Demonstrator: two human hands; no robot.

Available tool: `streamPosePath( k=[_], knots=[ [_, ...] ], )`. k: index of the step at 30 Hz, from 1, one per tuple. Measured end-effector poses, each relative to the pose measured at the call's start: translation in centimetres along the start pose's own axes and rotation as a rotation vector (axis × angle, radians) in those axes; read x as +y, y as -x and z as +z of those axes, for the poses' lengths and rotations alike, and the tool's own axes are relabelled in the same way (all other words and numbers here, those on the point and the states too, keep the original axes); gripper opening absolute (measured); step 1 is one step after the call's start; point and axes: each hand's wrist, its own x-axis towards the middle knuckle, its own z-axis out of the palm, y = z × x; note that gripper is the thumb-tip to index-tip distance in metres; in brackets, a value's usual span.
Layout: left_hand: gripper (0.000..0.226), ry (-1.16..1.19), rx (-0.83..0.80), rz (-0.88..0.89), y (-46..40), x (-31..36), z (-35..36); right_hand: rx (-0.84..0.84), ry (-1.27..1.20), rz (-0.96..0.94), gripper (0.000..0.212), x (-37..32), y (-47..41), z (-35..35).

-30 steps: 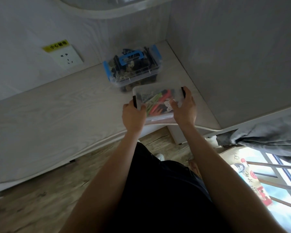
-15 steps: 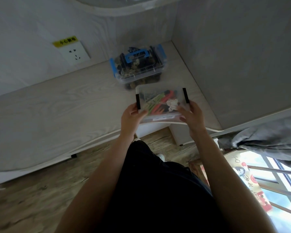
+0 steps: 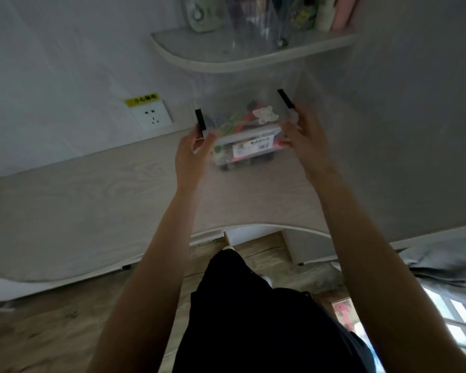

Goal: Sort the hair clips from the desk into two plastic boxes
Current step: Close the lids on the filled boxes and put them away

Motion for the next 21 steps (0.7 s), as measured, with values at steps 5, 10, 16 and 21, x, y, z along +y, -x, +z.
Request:
streamPosePath(
  k=[5,10,16,21],
  knots=[
    [0.034,-0.131,-0.043,0.011,-3.2,-0.5,1.0,-0.066,0.145,0.090,0.064,4.2,-4.7,0.2],
    [0.048,-0.054,0.041,-0.045,-3.6,-2.4,0.7,-0.051,0.202,0.044,0.060,4.5,-4.3,0.0],
    [0.048,-0.176,0.056,-0.199,-3.9,-5.3,0.0,0.033,0.737,-0.281,0.033,6.4,-0.5,-1.0],
    [0.044,-0.288,-0.001,-0.177,-4.8,-5.4,1.6,-0.097,1.003,-0.330,0.048,8.0,-0.4,-2.0]
  ],
)
